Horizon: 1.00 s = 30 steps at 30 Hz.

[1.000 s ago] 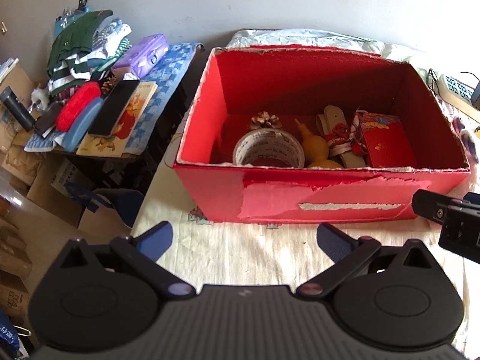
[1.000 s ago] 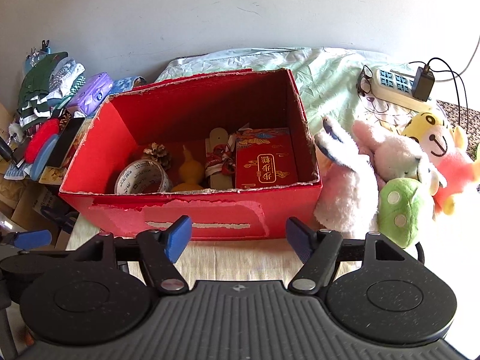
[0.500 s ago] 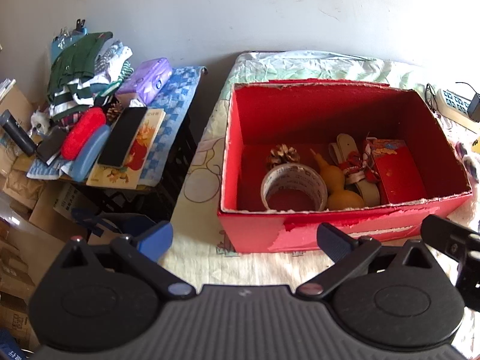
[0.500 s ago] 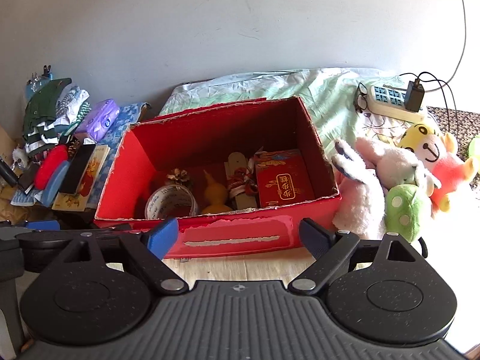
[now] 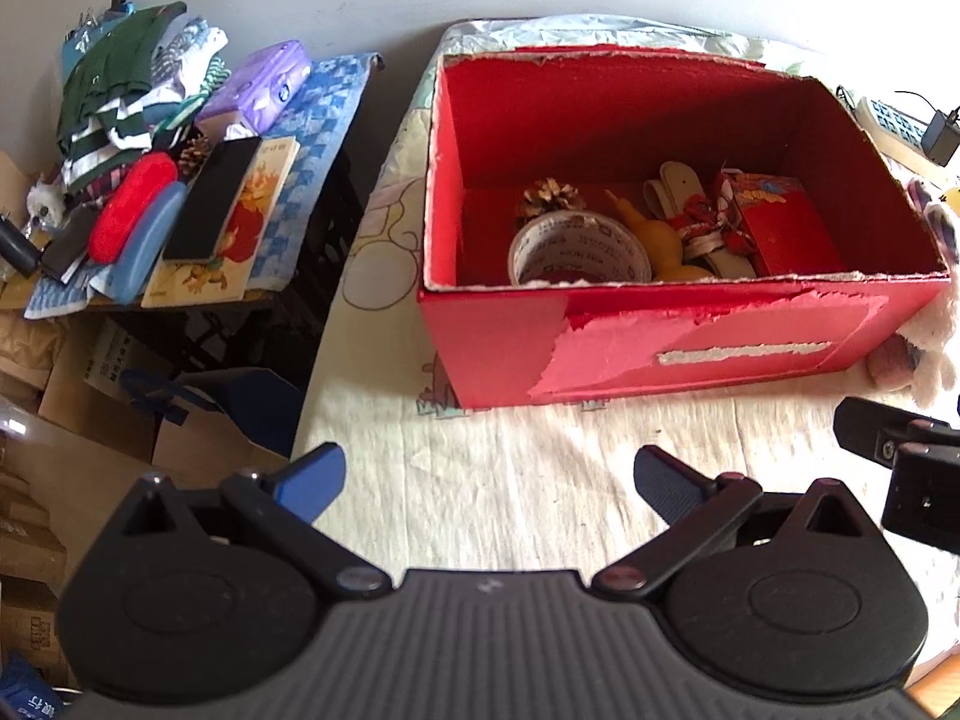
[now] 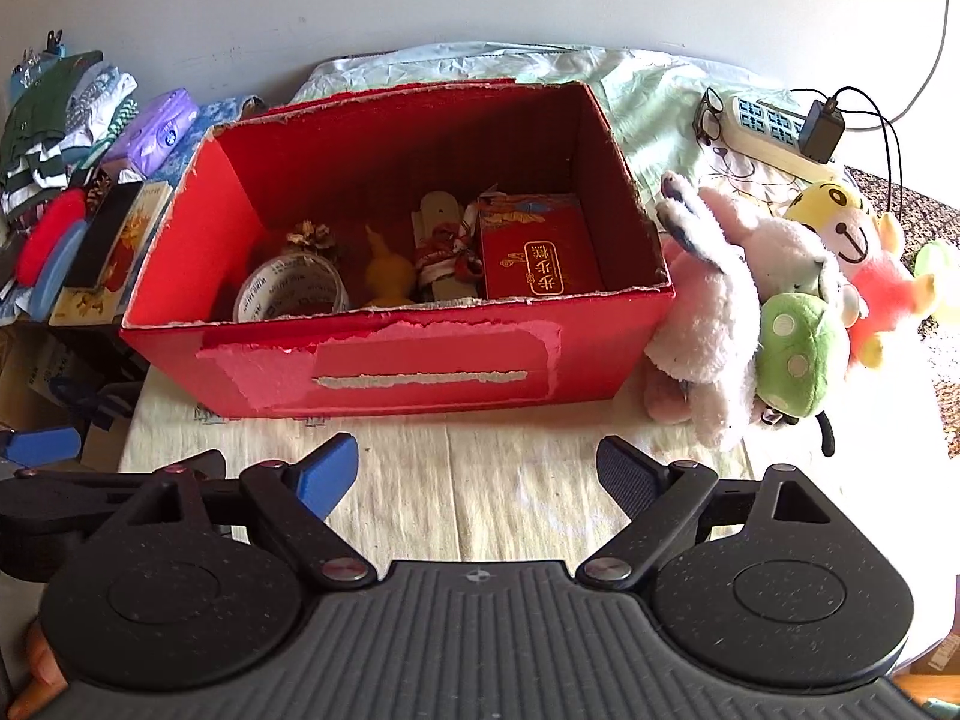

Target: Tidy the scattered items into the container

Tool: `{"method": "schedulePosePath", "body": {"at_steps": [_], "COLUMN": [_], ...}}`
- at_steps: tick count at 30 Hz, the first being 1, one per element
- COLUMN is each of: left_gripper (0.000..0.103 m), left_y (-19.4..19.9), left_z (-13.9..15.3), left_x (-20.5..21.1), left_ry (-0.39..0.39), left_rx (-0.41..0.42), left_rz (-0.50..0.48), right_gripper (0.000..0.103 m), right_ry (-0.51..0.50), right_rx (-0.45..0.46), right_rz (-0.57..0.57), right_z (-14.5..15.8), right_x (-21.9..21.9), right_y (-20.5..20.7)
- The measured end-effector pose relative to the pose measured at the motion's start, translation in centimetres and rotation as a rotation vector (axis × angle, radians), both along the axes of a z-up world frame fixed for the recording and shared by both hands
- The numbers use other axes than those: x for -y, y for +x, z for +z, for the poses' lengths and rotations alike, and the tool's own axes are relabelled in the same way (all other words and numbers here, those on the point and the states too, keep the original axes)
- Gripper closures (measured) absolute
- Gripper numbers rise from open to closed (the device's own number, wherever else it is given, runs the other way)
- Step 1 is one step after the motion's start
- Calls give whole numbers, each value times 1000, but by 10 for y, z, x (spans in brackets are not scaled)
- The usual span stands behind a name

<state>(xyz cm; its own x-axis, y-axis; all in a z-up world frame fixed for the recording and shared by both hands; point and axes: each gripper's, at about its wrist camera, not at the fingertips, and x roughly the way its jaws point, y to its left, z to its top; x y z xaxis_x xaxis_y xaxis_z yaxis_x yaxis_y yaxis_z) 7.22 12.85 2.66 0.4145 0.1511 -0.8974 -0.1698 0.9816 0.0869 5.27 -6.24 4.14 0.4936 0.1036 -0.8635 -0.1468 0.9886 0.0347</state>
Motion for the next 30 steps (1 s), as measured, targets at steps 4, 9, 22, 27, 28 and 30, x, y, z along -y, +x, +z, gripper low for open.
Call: {"method": "schedulePosePath", "body": {"at_steps": [4,9,22,27,28,30], "left_gripper": [1,1,1,1,1,1], "left_y": [0,5,25,39,43,49], "left_z": [-5,6,22,32,34,38], "left_x": [0,4,1,0,0,1], "left_ry": [-3,17,-18,1,8,9], "left_rx": [-13,22,11,52,61,82], "left_rz": [8,12,25,34,30,27], "right_gripper": [14,14,14,14,14,14], "right_ry": [-24,-20,17,57,62,62], "right_rx": [14,51,64,87,94,116], "right_rz": [25,53,51,15,11,6], "right_z": [1,13,29,34,35,37], "right_x": [-3,-6,-3,-4,-4,-6], "right_y": [1,4,26,45,48,53]}}
